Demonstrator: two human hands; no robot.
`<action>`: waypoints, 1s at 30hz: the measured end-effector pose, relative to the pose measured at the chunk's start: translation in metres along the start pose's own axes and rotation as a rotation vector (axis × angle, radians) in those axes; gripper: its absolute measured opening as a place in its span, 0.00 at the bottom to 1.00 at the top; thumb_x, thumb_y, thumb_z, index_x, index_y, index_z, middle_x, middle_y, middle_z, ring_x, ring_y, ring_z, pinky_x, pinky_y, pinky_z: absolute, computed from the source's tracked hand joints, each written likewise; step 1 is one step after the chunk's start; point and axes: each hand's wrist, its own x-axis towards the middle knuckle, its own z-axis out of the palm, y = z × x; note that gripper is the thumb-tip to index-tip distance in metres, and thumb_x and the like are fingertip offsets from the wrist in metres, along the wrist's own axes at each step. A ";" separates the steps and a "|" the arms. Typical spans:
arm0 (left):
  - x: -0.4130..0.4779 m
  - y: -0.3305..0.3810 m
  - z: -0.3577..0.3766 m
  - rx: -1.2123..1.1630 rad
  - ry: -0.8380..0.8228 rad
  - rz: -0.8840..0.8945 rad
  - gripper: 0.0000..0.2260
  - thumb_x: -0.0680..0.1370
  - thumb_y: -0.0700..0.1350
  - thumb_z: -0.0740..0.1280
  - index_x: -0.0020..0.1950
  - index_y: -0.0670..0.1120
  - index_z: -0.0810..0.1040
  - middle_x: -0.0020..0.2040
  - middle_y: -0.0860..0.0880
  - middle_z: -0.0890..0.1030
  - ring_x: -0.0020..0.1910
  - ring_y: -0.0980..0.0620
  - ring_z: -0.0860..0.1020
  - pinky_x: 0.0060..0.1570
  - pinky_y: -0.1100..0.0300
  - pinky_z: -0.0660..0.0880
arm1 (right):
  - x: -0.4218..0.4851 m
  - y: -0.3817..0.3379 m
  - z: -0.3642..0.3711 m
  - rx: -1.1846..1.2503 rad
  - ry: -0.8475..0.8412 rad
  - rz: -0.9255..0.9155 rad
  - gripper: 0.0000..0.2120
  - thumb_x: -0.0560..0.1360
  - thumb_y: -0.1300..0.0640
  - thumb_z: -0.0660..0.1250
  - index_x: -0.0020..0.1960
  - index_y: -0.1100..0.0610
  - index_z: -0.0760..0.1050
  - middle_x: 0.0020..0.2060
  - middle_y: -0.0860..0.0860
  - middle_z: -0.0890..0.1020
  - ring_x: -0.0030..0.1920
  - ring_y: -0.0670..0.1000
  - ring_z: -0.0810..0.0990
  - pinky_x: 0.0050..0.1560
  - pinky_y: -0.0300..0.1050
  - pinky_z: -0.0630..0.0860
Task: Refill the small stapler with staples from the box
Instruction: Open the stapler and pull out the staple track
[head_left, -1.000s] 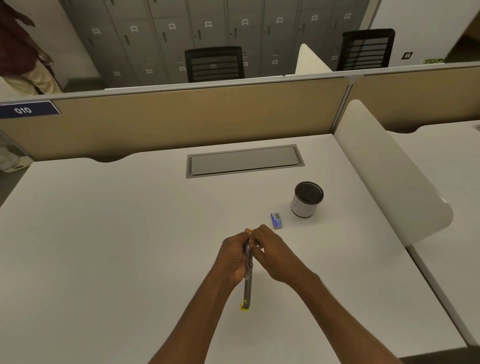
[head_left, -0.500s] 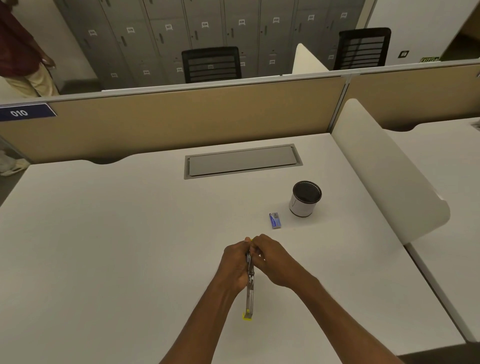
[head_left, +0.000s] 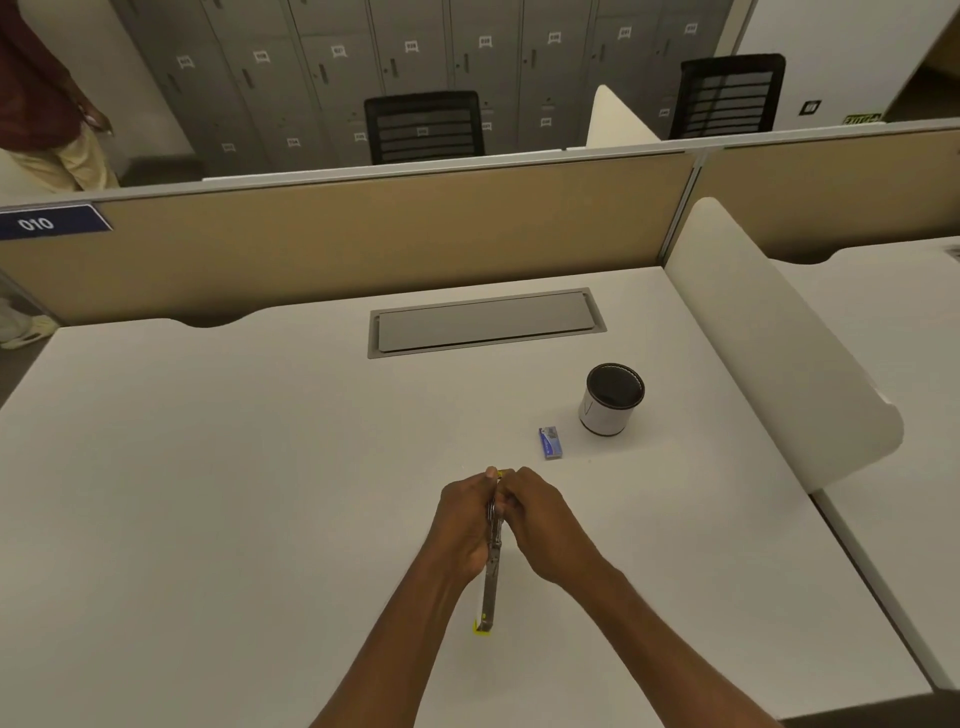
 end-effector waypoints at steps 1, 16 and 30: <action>0.000 0.000 0.000 0.012 0.001 0.008 0.16 0.85 0.45 0.64 0.40 0.40 0.82 0.36 0.42 0.79 0.37 0.47 0.76 0.40 0.56 0.74 | -0.001 0.000 0.002 0.003 0.013 0.007 0.07 0.81 0.65 0.60 0.45 0.59 0.74 0.41 0.52 0.76 0.41 0.47 0.73 0.45 0.35 0.70; -0.006 -0.001 0.003 0.040 -0.024 -0.051 0.18 0.85 0.46 0.63 0.38 0.42 0.81 0.30 0.46 0.81 0.33 0.50 0.80 0.35 0.59 0.78 | -0.006 0.004 -0.006 -0.028 -0.072 0.000 0.06 0.81 0.62 0.60 0.46 0.56 0.72 0.41 0.47 0.73 0.39 0.42 0.71 0.42 0.30 0.67; 0.000 0.045 0.006 0.006 -0.074 -0.091 0.19 0.85 0.44 0.63 0.36 0.41 0.78 0.29 0.45 0.78 0.28 0.51 0.78 0.36 0.59 0.79 | 0.011 -0.016 -0.013 -0.037 -0.072 0.062 0.10 0.83 0.62 0.59 0.61 0.67 0.71 0.54 0.61 0.76 0.51 0.54 0.73 0.58 0.46 0.71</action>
